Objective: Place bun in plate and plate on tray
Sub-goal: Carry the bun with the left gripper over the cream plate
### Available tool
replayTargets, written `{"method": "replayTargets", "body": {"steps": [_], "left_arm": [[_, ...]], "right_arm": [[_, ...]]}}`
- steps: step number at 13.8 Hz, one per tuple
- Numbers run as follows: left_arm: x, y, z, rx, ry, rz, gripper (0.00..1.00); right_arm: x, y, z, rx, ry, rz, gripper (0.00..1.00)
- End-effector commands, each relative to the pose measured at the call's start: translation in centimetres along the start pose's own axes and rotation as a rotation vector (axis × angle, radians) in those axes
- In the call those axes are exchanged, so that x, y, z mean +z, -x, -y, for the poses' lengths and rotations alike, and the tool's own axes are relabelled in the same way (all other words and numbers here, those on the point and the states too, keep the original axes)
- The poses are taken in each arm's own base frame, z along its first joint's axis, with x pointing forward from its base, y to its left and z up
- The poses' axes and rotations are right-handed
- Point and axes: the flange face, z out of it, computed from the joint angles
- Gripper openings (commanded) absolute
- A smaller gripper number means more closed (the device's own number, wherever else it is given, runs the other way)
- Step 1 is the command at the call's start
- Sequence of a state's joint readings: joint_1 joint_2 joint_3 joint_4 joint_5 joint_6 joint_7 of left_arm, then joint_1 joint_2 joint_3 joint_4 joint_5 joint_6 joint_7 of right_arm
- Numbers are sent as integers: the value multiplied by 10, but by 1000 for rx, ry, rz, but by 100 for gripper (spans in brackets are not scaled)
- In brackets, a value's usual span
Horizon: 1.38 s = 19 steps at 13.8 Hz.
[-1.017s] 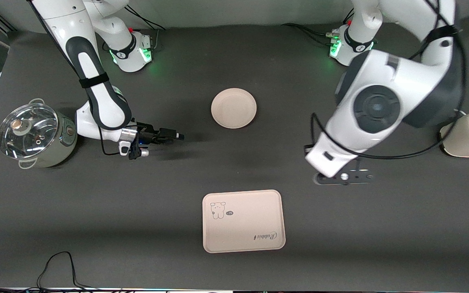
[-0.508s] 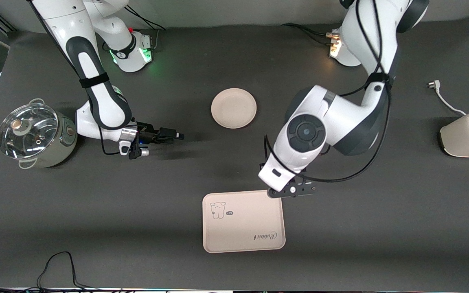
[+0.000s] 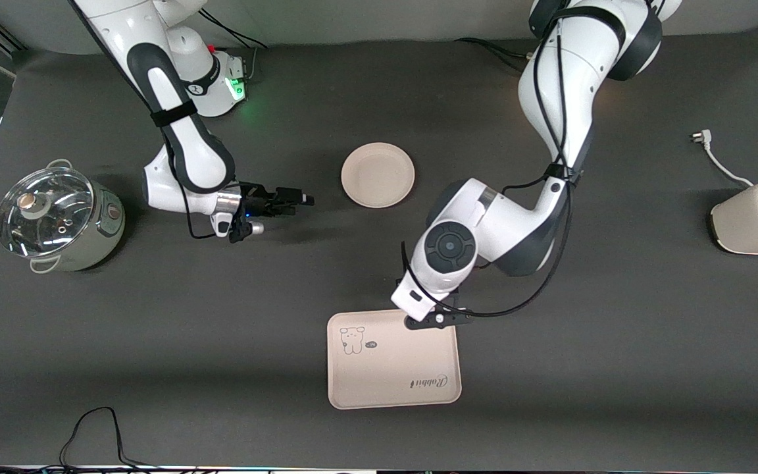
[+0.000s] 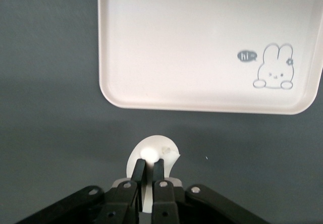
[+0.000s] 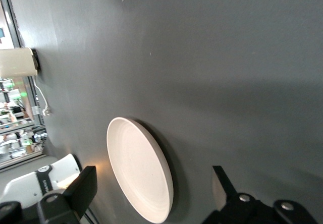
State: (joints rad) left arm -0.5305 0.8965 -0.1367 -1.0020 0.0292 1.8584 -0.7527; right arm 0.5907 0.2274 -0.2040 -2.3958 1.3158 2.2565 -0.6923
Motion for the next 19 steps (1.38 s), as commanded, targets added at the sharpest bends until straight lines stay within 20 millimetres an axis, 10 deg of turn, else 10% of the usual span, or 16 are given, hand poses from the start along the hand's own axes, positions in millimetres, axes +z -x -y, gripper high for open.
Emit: {"method": "replayTargets", "body": {"steps": [1, 6, 10, 19], "left_arm": [[5, 59, -26, -7, -72, 19, 0], [15, 181, 9, 3, -89, 10, 0], [47, 257, -5, -35, -78, 13, 0], [116, 322, -10, -67, -19, -4, 0]], "right_arm": [[0, 33, 25, -37, 8, -34, 100], [32, 62, 30, 9, 42, -100, 100], [52, 76, 40, 21, 51, -108, 100], [56, 77, 33, -40, 71, -98, 100]]}}
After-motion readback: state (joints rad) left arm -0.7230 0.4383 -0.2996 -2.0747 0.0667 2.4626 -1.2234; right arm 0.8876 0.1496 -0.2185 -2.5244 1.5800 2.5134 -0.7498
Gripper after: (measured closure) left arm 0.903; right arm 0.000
